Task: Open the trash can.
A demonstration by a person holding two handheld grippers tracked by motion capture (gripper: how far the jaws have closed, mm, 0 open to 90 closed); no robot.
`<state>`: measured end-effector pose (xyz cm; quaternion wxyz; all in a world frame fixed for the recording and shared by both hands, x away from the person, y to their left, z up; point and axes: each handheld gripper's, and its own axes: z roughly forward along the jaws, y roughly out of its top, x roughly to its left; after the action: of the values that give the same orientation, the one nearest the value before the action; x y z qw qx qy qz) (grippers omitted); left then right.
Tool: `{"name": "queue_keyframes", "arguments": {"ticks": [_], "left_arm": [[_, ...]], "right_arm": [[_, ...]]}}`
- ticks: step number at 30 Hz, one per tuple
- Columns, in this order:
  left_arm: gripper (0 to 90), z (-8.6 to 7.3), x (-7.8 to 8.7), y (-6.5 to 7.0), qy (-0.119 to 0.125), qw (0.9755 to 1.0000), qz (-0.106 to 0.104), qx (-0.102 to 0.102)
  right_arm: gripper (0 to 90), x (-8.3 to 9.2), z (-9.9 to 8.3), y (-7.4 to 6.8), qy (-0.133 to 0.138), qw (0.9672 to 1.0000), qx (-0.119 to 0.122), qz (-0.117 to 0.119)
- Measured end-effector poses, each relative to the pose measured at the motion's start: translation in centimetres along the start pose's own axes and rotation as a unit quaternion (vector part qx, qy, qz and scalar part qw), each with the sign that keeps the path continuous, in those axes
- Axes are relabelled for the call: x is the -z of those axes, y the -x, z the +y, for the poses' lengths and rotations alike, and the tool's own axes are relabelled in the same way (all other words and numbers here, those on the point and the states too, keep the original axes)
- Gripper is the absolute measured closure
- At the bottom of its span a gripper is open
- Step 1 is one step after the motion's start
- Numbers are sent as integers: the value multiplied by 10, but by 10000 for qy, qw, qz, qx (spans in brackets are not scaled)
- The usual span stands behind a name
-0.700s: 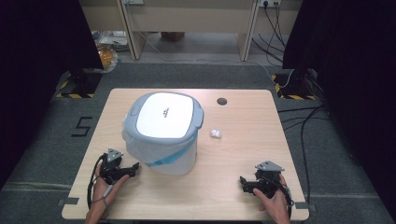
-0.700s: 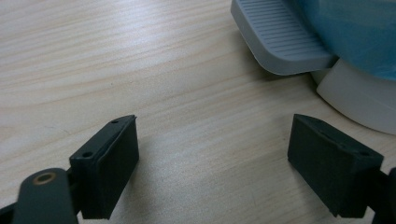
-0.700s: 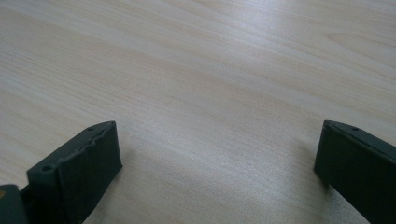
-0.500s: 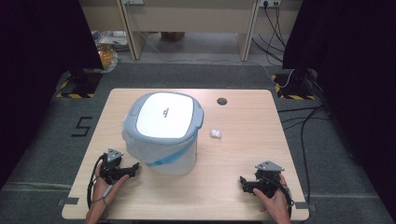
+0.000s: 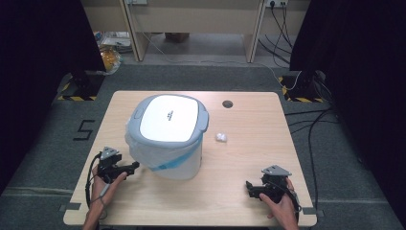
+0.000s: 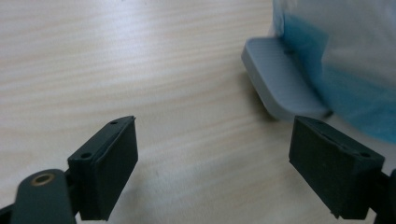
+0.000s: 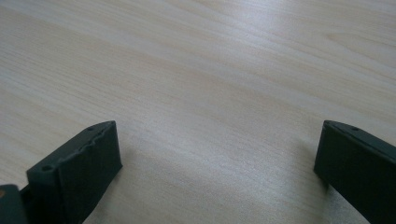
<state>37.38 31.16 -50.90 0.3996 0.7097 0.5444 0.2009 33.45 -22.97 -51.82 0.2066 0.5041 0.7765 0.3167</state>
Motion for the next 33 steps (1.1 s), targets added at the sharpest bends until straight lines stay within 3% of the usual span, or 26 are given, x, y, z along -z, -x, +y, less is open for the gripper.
{"name": "queue_keyframes", "arguments": {"ticks": [7,19,24,33], "left_arm": [[151,15,-9,-2,61,9999,-78,-51],[155,24,-27,1,54,9999,-88,-70],[144,24,-33,-1,70,9999,-134,3],[145,21,-34,2,-4,9998,-23,-179]], "right_arm": [[4,0,0,0,-6,10000,7,-3],[3,0,0,0,-7,10000,8,-3],[4,0,0,0,-7,10000,11,-6],[4,0,0,0,-8,10000,9,-5]]}}
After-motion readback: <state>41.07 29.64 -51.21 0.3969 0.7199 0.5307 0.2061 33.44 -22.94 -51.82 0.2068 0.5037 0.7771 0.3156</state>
